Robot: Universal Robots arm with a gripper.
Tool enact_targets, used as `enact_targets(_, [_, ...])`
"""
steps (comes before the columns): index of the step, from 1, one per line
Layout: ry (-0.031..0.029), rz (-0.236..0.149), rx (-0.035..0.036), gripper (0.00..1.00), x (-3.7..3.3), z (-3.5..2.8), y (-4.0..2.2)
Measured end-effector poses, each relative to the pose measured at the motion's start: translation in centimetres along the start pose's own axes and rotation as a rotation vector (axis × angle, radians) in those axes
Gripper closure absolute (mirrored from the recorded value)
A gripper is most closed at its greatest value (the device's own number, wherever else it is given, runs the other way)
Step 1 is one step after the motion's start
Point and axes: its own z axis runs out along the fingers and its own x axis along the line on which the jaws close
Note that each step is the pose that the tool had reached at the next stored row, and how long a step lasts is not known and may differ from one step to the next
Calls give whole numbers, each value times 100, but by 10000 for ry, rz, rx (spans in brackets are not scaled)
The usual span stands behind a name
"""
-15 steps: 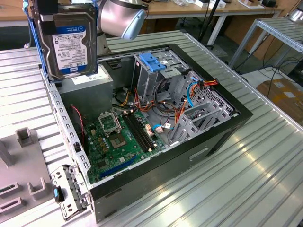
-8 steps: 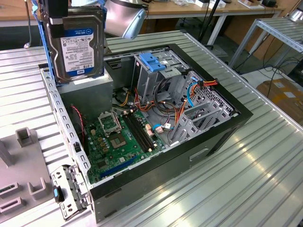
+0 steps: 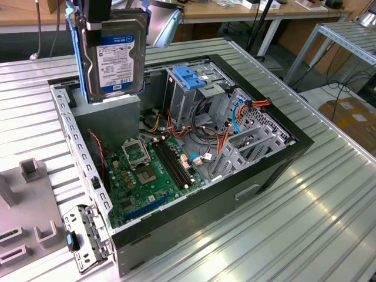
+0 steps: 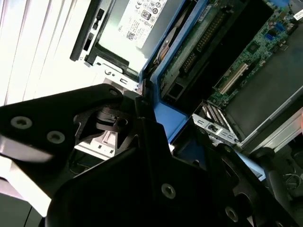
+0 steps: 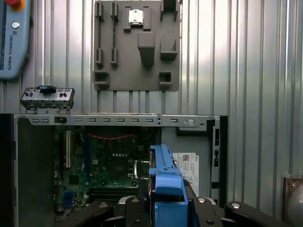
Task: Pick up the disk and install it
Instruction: 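Pick up the disk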
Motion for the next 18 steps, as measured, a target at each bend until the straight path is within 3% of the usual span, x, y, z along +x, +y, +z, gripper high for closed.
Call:
enact_targets(4, [15,0,0,63,3,11,-288])
enact_targets(9, [18,-1,0,63,4,19,-507])
enact_targets(12, [18,0,0,63,5,19,-557])
enact_targets(18, [18,0,-1,63,4,19,-559])
